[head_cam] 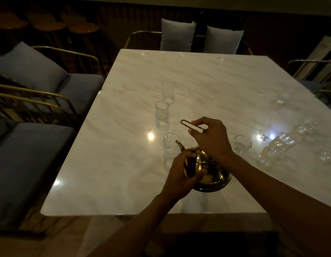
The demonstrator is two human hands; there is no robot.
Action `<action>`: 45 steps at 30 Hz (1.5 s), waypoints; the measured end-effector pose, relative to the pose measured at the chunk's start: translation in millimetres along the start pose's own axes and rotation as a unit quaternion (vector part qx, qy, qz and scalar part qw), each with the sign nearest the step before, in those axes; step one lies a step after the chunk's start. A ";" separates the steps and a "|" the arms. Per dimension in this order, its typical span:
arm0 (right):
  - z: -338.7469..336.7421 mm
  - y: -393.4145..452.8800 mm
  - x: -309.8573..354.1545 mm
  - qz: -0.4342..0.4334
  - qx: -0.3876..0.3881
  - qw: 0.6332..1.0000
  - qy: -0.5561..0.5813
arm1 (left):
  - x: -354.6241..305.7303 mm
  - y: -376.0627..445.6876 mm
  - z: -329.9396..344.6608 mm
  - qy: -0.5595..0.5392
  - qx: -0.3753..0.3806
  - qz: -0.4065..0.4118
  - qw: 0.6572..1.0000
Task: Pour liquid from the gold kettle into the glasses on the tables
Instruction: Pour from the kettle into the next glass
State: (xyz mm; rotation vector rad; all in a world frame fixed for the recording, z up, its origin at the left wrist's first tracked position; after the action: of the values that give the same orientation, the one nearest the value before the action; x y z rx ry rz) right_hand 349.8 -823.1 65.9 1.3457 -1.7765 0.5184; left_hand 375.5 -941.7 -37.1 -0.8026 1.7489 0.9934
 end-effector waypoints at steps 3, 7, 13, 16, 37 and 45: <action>0.5 10.8 1.1 -0.002 0.021 1.000 -0.019 | 2.6 4.6 2.2 -0.010 -0.018 -0.014 1.000; 4.1 23.7 3.3 -0.011 0.044 0.998 -0.043 | 2.3 11.8 3.9 -0.011 -0.033 -0.030 0.999; 9.1 35.1 10.9 -0.018 0.079 0.995 -0.050 | 7.2 17.7 6.4 -0.043 -0.051 -0.055 0.996; 10.7 41.4 13.9 -0.019 0.089 0.993 -0.070 | 5.9 20.9 6.9 -0.055 -0.059 -0.057 0.995; 19.4 56.5 15.7 -0.021 0.124 0.983 -0.132 | 12.4 30.8 8.0 -0.085 -0.062 -0.075 0.992; 21.1 57.3 18.0 -0.026 0.132 0.981 -0.138 | 17.4 33.0 8.8 -0.083 -0.061 -0.090 0.991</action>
State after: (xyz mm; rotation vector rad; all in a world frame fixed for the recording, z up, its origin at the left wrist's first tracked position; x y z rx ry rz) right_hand 287.5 -829.5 77.0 1.7115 -1.9390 0.5772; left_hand 345.2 -920.3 -46.5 -0.9108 1.4580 1.0230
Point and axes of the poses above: each hand's wrist, its own y-axis towards the middle knuckle, its own z-axis out of the palm, x = y × z, the point moved 6 cm from there along y, towards the middle knuckle, and after that the axes turned 3 degrees about x, right-handed, at the moved point
